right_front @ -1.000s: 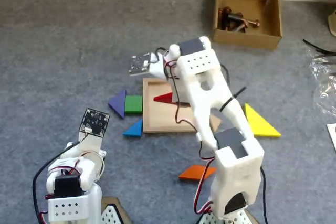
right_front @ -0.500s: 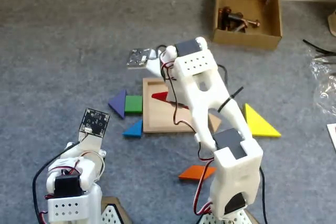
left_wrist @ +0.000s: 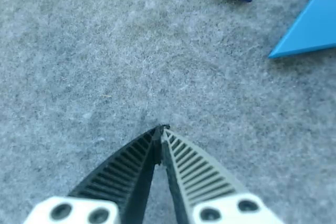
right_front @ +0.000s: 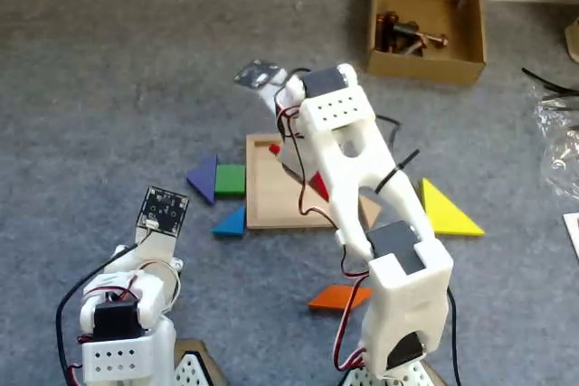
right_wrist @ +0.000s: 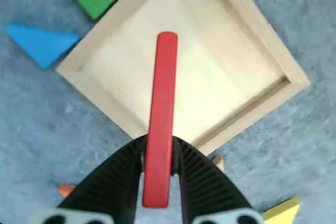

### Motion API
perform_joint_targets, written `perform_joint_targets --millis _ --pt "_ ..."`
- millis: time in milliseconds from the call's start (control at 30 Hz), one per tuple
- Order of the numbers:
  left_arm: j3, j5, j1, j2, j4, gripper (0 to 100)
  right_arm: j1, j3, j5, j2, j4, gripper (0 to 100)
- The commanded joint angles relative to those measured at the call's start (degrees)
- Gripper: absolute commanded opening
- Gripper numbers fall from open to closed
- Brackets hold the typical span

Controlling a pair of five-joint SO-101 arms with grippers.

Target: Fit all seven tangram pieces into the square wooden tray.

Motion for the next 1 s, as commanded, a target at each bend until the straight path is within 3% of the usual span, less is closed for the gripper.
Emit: perform_joint_targets --millis 0,233,533,967 --pt "1.2 0.4 -0.7 -0.4 0.4 1 -0.7 -3.0 -7.9 -4.5 -1.1 0.5" --pt "1.2 0.4 -0.7 -0.4 0.4 1 -0.7 -3.1 -18.7 -3.6 -2.6 0.5" --pt "1.2 0.4 -0.7 -0.4 0.4 1 -0.9 -3.6 -22.7 3.3 -4.3 0.5" --pt "1.2 0.4 -0.7 -0.4 0.4 1 -7.2 -2.5 -28.9 7.4 -10.4 0.5"
